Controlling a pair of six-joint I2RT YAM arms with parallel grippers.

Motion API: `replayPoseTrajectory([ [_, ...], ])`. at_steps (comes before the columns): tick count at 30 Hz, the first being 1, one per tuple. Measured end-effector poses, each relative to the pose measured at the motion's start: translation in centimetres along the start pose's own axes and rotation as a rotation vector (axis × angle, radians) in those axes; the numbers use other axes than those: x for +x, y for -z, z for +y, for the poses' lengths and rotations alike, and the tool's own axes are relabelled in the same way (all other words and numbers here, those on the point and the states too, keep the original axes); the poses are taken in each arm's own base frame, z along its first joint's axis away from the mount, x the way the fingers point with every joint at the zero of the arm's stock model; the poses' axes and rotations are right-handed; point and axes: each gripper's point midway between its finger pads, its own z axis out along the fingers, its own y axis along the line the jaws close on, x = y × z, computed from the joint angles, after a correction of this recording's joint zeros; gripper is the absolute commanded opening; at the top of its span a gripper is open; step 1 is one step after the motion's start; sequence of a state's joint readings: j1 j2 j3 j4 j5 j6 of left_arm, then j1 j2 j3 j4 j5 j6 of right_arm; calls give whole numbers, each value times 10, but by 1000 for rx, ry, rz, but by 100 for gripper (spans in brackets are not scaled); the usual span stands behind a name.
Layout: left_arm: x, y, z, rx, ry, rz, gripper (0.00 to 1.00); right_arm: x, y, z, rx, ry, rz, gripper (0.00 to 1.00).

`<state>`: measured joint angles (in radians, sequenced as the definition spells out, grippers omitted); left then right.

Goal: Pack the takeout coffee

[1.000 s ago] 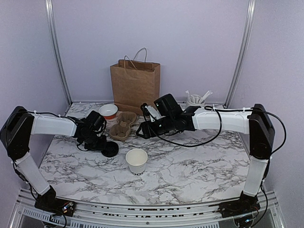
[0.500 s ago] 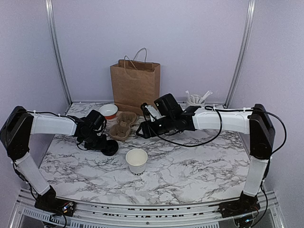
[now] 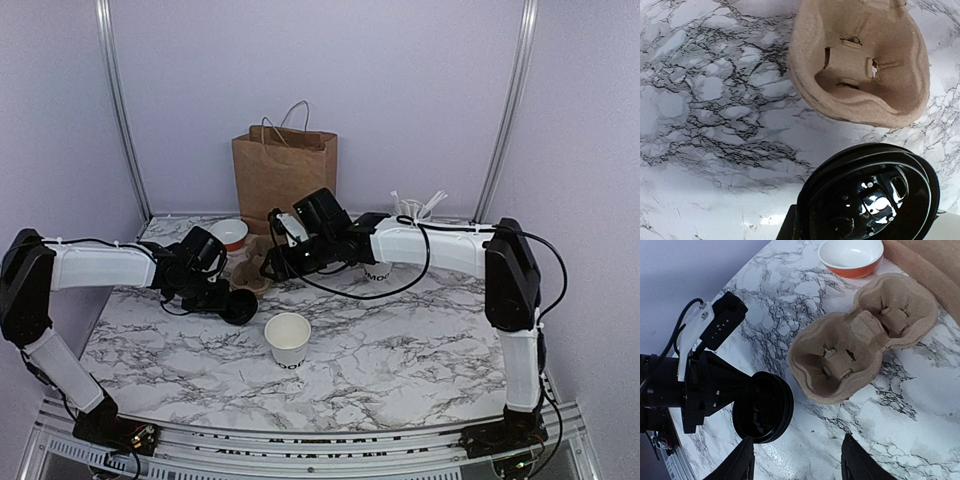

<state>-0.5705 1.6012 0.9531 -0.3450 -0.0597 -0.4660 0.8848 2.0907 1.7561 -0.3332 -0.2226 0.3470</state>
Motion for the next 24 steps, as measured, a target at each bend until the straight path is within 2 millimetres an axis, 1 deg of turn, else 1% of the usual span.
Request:
replayPoseTrajectory([
  [6,4,1,-11,19,-16,5,0,26,-23,2,18,11,84,57],
  [8,5,2,-13,23,-17,5,0,34,-25,1,34,12,107,57],
  [10,2,4,-20,35,-20,-4,0,37,-26,-3,56,11,112,57],
  [12,-4,8,-29,54,-30,-22,0,40,-26,-7,73,9,109,57],
  [15,-16,17,-44,84,-42,-54,0,52,-23,-17,100,-2,130,56],
  [16,-18,18,-48,90,-47,-59,0,53,-23,-19,104,-5,131,56],
  [21,-24,13,-57,91,-60,-53,0,49,-17,-26,133,-7,114,56],
  [24,-32,11,-72,102,-84,-58,0,50,-6,-32,166,-17,98,56],
])
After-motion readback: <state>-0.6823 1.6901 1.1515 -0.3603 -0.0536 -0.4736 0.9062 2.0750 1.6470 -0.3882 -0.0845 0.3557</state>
